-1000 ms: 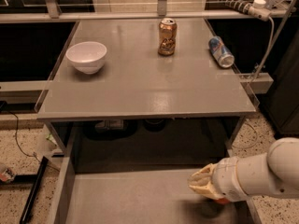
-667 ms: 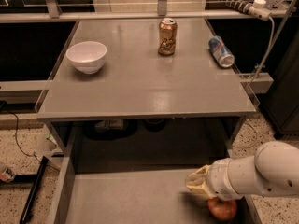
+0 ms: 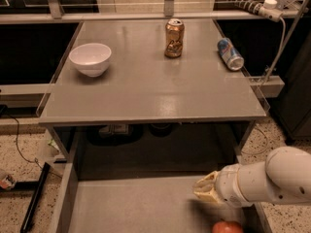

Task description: Place apple into top drawer

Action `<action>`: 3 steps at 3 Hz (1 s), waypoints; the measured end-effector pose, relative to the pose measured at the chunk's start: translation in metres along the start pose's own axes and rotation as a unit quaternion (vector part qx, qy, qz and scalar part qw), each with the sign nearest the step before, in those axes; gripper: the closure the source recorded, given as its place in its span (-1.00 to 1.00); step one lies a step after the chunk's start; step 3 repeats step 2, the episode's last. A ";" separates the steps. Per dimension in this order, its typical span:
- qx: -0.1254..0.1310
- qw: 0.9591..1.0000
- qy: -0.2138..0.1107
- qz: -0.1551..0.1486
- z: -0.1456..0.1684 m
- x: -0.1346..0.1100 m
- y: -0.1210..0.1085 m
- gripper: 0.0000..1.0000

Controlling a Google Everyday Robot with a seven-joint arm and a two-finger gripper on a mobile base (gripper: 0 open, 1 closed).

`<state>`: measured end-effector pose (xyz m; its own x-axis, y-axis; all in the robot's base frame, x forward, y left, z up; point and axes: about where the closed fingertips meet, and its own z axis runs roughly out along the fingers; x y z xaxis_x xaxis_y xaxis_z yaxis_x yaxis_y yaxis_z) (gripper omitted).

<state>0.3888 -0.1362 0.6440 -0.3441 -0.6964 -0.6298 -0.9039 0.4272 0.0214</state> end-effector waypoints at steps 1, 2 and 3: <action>0.000 1.000 0.000 0.000 0.000 0.000 0.000 -0.30; 0.000 1.000 0.000 0.000 0.000 0.000 0.000 -0.77; 0.000 1.000 0.000 0.000 0.000 0.000 0.000 -0.77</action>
Offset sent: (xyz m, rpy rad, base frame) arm 0.0000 0.0000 0.0000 0.0000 0.0000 0.0001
